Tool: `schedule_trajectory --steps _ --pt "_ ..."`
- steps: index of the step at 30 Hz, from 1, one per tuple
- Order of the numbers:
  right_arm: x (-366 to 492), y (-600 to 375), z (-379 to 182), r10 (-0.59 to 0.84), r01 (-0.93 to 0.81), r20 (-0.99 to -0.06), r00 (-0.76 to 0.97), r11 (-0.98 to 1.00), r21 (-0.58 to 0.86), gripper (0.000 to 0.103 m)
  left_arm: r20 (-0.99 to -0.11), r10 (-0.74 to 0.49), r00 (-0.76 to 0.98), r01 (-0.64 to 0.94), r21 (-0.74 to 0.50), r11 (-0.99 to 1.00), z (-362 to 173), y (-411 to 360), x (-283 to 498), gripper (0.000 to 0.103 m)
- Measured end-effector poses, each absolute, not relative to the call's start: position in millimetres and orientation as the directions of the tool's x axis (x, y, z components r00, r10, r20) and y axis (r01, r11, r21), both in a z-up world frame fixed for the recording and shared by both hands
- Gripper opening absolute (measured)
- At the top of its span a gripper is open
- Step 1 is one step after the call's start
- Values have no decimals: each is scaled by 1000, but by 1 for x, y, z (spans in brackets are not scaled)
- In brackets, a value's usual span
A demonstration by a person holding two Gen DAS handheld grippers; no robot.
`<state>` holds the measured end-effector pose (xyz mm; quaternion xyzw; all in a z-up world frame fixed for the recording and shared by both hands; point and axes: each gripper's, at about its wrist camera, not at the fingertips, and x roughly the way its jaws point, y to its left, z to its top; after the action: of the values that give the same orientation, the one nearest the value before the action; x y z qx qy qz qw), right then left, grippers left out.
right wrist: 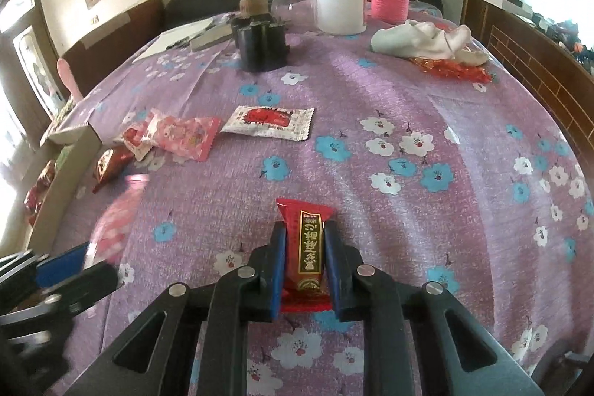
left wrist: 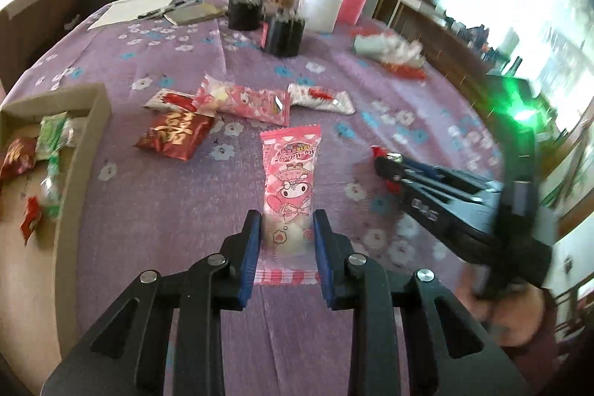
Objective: Organize snacks
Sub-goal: 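Grasp red gold-labelled bar with right gripper while left grasps pink cartoon packet, then carry both snacks over the cardboard box and open both grippers to drop them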
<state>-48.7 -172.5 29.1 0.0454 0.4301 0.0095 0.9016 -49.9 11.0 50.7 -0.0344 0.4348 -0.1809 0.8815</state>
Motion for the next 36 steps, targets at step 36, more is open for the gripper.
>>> schedule_trajectory --steps 36 --pt "-78 -66 83 378 -211 -668 641 924 319 20 -634 -246 733 -81 -441 894 68 262 -133 25"
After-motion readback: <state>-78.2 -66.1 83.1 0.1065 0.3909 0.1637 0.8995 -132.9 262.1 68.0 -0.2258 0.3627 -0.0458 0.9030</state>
